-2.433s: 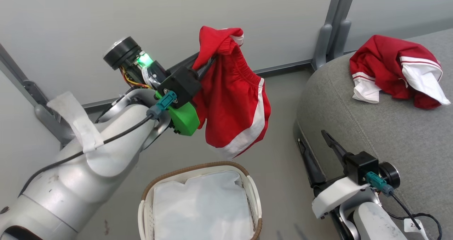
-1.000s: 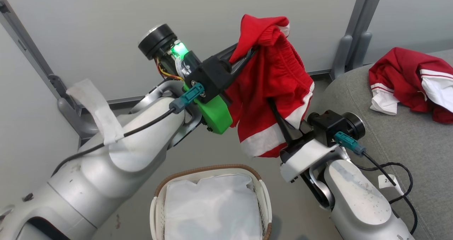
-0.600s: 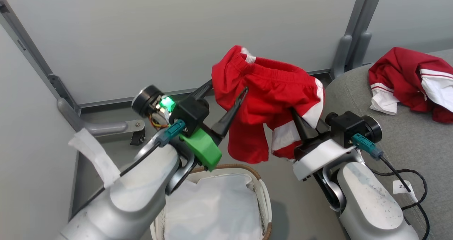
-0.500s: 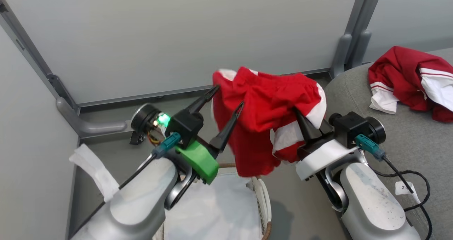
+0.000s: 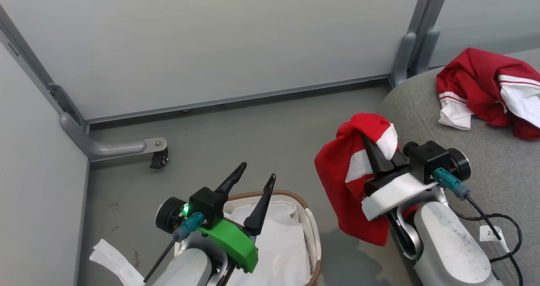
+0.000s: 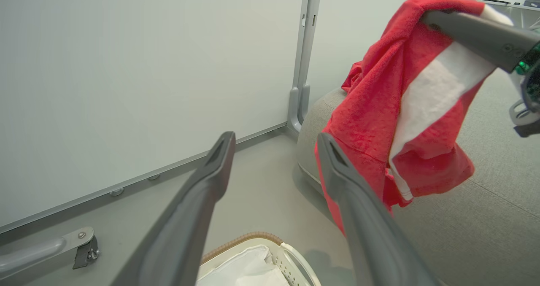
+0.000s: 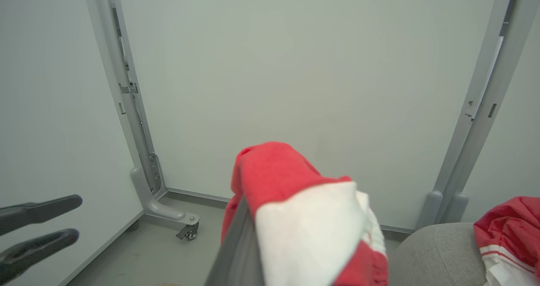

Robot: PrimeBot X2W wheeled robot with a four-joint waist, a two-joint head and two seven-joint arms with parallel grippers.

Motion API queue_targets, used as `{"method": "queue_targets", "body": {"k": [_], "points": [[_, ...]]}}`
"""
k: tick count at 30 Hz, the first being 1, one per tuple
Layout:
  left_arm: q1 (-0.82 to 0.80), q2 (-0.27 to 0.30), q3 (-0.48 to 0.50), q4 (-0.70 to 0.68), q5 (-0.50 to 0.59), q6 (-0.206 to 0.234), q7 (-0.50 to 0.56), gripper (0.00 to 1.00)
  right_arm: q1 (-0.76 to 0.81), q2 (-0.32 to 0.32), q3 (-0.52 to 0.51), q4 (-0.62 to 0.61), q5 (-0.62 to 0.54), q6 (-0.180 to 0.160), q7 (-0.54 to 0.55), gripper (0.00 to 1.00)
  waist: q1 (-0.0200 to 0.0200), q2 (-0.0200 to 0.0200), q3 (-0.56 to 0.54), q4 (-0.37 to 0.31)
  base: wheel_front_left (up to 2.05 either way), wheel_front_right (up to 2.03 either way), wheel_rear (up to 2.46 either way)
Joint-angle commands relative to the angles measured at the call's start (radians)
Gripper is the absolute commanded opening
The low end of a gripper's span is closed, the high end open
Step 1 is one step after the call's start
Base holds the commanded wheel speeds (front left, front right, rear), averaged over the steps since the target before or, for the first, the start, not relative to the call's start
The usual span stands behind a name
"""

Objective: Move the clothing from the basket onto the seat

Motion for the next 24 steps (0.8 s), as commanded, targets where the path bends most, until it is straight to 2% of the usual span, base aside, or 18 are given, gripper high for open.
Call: {"method": "queue_targets", "body": {"k": [1, 5, 10, 24], "points": [[0.024, -0.009, 0.017, -0.003, 0.008, -0.005, 0.0, 1.0, 0.015, -0.004, -0.009, -0.004, -0.005, -0.001, 0.0, 0.0, 0.0, 0.0, 0.003, 0.0, 0.0, 0.0, 0.0], [0.046, -0.025, 0.046, -0.006, 0.04, -0.014, 0.0, 1.0, 0.01, -0.004, -0.018, -0.003, -0.012, -0.001, 0.0, 0.0, 0.0, 0.0, 0.01, -0.007, 0.0, 0.0, 0.0], [0.055, -0.044, 0.073, -0.007, 0.068, -0.021, -0.001, 1.0, -0.009, -0.004, -0.026, -0.009, -0.019, -0.001, 0.0, 0.0, 0.0, 0.0, 0.033, -0.05, 0.0, 0.0, 0.0], [0.017, -0.066, 0.083, -0.006, 0.12, -0.03, 0.0, 1.0, -0.031, -0.004, -0.103, -0.027, -0.053, -0.001, 0.0, 0.0, 0.0, 0.0, 0.127, -0.306, 0.0, 0.0, 0.0]]}}
